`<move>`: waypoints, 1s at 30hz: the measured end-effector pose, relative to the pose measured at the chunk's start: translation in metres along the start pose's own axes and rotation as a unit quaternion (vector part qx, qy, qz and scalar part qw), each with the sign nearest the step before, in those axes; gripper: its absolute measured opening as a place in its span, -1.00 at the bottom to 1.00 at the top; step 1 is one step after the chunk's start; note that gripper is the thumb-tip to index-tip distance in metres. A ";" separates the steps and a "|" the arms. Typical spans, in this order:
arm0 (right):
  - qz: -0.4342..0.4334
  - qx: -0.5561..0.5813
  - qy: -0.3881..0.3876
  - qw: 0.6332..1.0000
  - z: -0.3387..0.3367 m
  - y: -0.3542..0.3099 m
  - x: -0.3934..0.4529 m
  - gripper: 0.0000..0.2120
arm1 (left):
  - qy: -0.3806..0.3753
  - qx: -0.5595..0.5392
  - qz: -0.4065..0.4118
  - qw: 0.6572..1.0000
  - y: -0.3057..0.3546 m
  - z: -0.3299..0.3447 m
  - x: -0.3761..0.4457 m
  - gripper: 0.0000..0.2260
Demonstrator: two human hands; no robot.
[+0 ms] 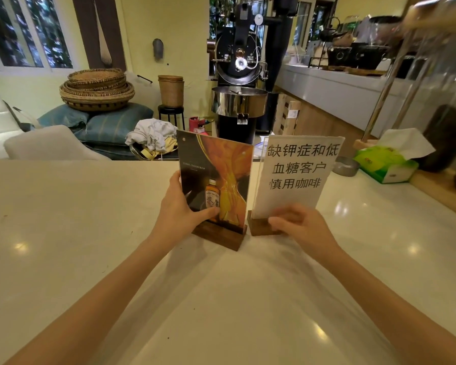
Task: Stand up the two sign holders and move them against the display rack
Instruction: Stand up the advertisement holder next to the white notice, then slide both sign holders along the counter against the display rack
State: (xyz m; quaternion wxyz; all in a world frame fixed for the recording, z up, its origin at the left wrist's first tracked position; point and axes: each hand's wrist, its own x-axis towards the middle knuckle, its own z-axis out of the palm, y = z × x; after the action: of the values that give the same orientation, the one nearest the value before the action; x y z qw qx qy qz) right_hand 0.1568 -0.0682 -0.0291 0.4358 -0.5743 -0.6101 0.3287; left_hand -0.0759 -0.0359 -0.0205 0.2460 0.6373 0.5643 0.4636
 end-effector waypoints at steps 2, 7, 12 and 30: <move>0.018 0.063 0.115 0.991 -0.014 0.003 0.001 -0.77 | 0.006 -0.011 0.008 1.000 0.002 0.002 -0.001 -0.17; 0.018 0.004 0.236 0.972 -0.049 0.006 0.013 -0.58 | 0.019 0.015 0.010 1.000 -0.002 -0.001 0.000 -0.22; 0.053 0.022 0.016 0.998 -0.062 0.007 0.028 -0.63 | 0.021 0.021 -0.002 1.000 -0.004 -0.011 0.002 -0.34; 0.080 0.011 0.017 0.997 -0.087 0.017 0.026 -0.56 | -0.025 0.052 0.031 0.998 -0.003 0.009 0.023 -0.43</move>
State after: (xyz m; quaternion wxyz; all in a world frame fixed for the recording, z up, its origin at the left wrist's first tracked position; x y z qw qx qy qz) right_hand 0.2435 -0.0492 -0.0053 0.4249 -0.6222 -0.5506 0.3593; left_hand -0.0711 -0.0112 -0.0198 0.2120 0.6783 0.5609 0.4247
